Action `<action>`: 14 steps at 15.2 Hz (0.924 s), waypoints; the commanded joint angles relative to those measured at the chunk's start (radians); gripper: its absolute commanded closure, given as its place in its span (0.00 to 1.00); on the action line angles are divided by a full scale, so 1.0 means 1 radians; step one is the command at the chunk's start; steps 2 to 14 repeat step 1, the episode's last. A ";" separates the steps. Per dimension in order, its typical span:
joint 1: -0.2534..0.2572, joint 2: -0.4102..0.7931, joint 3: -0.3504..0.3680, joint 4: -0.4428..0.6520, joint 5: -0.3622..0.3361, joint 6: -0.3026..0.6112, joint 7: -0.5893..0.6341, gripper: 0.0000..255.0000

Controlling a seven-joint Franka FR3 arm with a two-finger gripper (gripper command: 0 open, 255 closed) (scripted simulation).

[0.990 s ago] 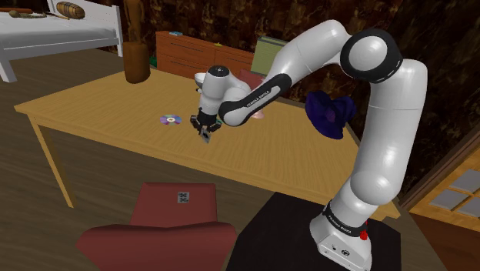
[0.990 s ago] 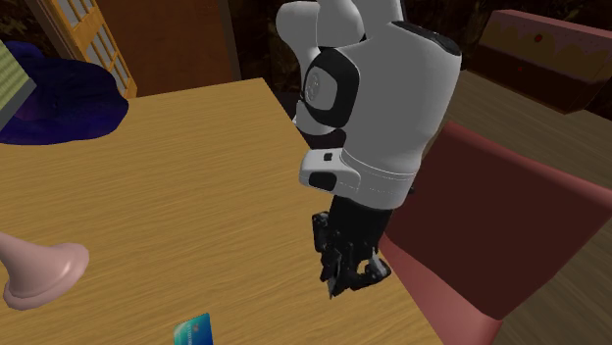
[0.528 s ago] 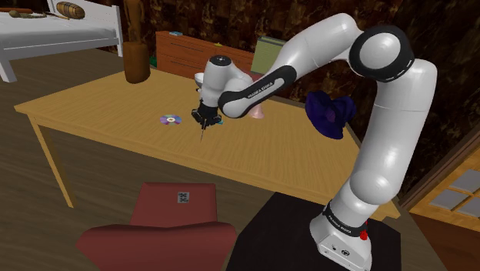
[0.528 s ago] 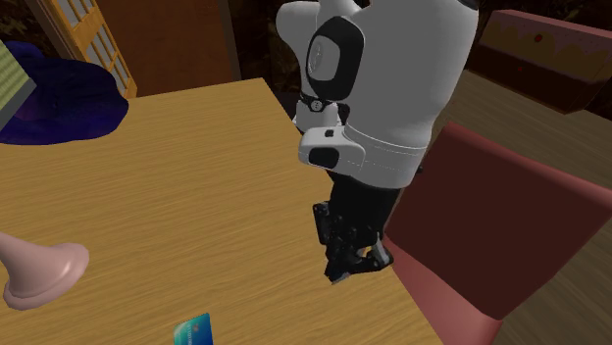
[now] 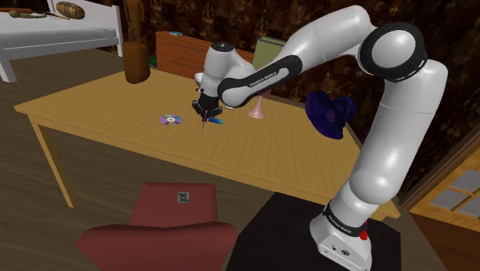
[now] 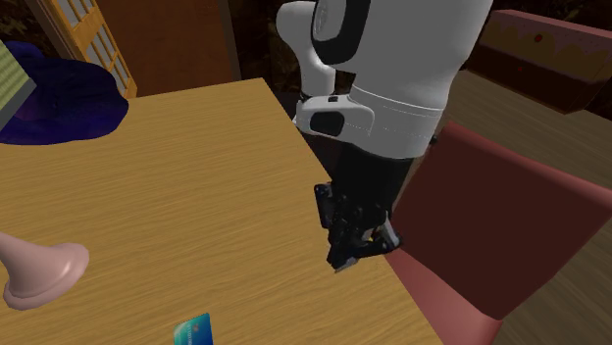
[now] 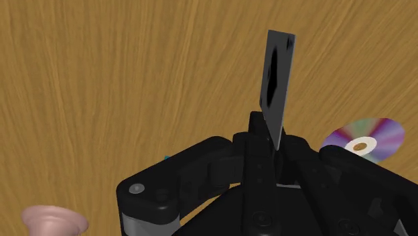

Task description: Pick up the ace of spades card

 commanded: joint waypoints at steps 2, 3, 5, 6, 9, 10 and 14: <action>-0.001 -0.004 0.001 0.001 0.004 -0.005 -0.004 1.00; -0.001 -0.004 0.001 0.001 0.004 -0.005 -0.004 1.00; -0.001 -0.004 0.001 0.001 0.004 -0.005 -0.004 1.00; -0.001 -0.004 0.001 0.001 0.004 -0.005 -0.004 1.00; -0.001 -0.004 0.001 0.001 0.004 -0.005 -0.004 1.00; -0.001 -0.004 0.001 0.001 0.004 -0.005 -0.004 1.00; -0.001 -0.004 0.001 0.001 0.004 -0.005 -0.004 1.00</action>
